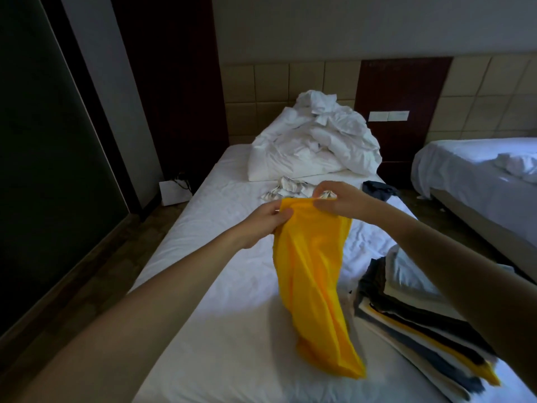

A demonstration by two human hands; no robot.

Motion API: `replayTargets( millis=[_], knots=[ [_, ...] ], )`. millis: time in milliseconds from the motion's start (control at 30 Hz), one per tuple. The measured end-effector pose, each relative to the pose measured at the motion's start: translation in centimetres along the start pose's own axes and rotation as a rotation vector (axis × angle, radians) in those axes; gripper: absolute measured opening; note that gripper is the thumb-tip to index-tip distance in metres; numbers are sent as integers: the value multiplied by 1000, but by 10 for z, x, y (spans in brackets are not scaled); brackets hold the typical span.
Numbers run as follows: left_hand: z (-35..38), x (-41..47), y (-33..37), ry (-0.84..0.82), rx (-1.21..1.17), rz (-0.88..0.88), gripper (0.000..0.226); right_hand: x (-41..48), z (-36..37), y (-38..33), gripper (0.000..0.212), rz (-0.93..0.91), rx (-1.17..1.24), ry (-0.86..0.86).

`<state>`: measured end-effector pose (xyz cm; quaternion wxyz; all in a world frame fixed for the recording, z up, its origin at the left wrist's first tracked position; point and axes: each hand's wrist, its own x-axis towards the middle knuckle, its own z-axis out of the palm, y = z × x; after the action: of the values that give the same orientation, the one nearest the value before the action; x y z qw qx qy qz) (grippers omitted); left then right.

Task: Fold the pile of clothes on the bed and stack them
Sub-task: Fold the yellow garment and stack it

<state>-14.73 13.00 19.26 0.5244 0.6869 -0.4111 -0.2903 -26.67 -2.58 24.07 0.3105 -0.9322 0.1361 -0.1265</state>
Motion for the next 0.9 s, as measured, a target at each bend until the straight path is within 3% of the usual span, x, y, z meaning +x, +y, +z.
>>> replayTargets(
  millis=[100,200,267,400,500,567,633,733,900],
  knots=[
    [12,5,17,-49,173,114,24,-9,8,-9,40,-30,192,-147],
    [15,6,29,-34,227,124,22,-12,14,-6,37,26,218,-311],
    [8,1,29,-100,217,34,25,-13,12,-1,36,93,131,-325],
    [-6,-8,8,-480,196,-219,32,-13,10,-7,27,31,0,-300],
    [-9,-10,-17,-630,533,-392,64,-15,1,-22,24,8,116,-223],
    [-13,-13,-36,-644,600,-484,67,-17,-14,-24,21,30,240,-124],
    [-21,-19,-51,-553,452,-510,59,-19,-30,-20,20,34,205,-64],
    [-41,-25,-60,-365,321,-436,44,-17,-42,1,36,45,-126,-65],
    [-71,-19,-48,161,274,-247,19,-12,-38,45,45,147,-374,-4]
  ],
)
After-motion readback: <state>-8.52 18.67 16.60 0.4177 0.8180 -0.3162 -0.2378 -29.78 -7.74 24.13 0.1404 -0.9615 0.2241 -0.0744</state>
